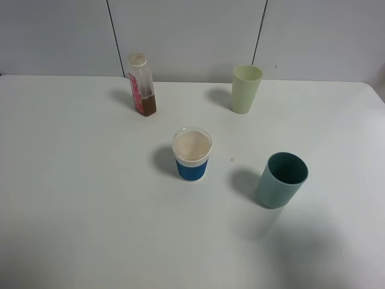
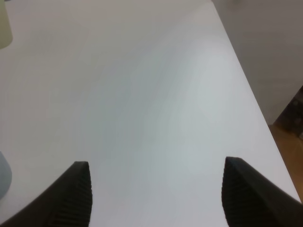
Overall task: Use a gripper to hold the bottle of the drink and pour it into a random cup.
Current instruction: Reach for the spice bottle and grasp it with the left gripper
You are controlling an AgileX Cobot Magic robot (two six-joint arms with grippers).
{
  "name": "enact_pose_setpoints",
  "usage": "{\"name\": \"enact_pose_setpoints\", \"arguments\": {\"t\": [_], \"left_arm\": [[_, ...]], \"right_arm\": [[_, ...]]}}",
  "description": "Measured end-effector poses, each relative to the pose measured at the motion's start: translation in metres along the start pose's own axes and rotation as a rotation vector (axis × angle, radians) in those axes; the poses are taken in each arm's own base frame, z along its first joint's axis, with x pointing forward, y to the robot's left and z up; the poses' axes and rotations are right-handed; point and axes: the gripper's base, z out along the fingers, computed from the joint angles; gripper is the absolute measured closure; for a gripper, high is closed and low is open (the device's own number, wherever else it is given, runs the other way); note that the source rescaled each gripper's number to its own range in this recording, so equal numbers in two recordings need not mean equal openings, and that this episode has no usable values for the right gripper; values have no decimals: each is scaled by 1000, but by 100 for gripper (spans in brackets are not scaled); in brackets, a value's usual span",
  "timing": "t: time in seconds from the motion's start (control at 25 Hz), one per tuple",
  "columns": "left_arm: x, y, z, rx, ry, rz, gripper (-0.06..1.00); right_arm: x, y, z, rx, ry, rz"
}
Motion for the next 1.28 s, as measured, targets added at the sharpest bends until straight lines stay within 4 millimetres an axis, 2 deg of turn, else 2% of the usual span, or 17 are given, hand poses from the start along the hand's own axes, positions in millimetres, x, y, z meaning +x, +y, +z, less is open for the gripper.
{"name": "enact_pose_setpoints", "arguments": {"t": [1.28], "left_arm": [[0,0,0,0,0,0,-5]], "right_arm": [[0,0,0,0,0,0]]}}
